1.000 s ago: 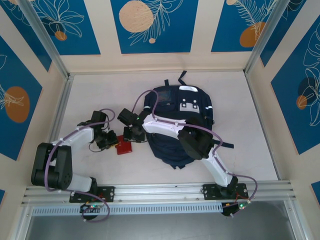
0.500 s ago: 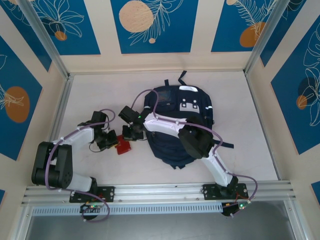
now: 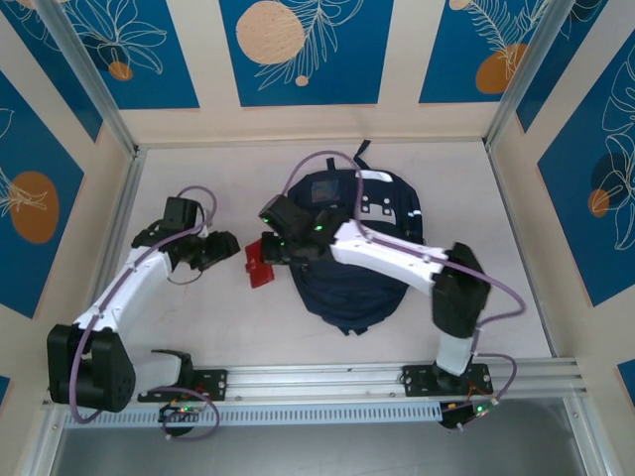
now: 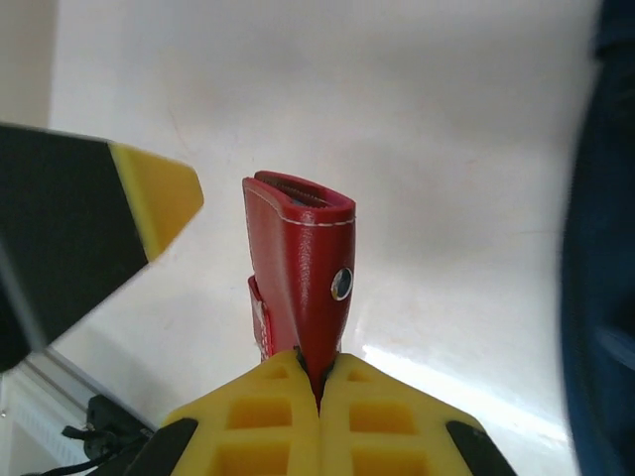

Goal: Pack books, pencil case, and school supplies into a backpack

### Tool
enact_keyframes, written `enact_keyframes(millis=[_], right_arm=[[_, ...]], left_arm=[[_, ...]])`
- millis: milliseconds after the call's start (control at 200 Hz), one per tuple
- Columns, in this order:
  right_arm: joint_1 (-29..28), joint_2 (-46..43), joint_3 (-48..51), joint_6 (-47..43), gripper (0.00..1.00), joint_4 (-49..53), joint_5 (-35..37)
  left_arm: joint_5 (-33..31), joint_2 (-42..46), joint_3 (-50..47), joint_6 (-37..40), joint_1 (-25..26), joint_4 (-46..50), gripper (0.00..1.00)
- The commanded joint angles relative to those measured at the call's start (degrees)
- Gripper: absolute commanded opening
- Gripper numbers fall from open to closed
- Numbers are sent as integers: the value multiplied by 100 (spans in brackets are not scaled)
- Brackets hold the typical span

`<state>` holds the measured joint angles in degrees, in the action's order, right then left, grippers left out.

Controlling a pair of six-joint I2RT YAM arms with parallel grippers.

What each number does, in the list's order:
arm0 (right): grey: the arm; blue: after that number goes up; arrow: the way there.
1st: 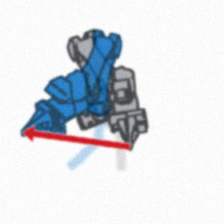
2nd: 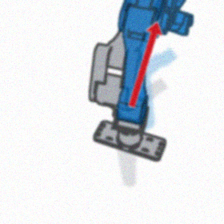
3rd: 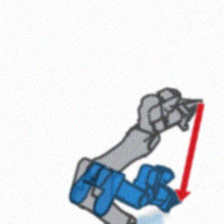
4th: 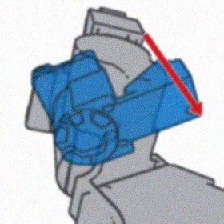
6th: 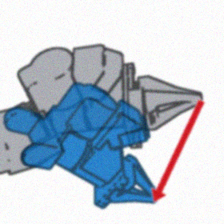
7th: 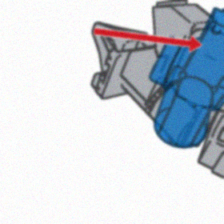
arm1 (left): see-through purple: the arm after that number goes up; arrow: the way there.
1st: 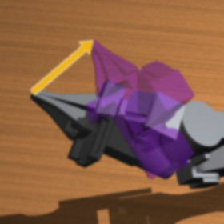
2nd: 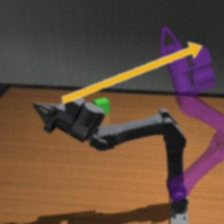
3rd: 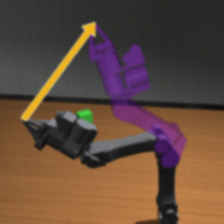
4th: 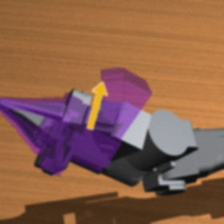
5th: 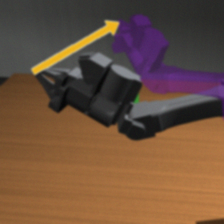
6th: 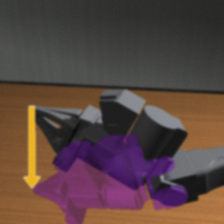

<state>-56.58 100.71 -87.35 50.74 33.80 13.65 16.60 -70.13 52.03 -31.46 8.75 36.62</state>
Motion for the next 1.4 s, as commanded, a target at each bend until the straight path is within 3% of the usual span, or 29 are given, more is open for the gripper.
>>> enact_keyframes(millis=[0,145,295,465,705,845,1105,1395], right_arm=[[175,-858,353,-1,0,614,927],[741,-1988,912,399,0,1357,1488],[1508,-3197,1517,727,0,1871,1647],[2469,-4210,2074,971,0,2380,1619],[3539,-4963,2636,864,0,2561,1094],[3852,-5136,2841,818,0,2497,799],[4005,-5219,2977,830,0,2452,620],[4044,-5339,3000,852,0,2516,577]], left_arm=[[271,68,477,429,262,284,61],[188,-231,1054,867,1039,151,65],[51,-876,1751,1535,2159,77,66],[-295,-1729,2522,2376,3270,108,67],[-696,-2974,3542,3510,4407,440,68],[-951,-3632,4132,3902,4654,785,65],[-1250,-4148,4556,4191,4662,955,58],[-1468,-4011,4720,4029,4646,776,25]])
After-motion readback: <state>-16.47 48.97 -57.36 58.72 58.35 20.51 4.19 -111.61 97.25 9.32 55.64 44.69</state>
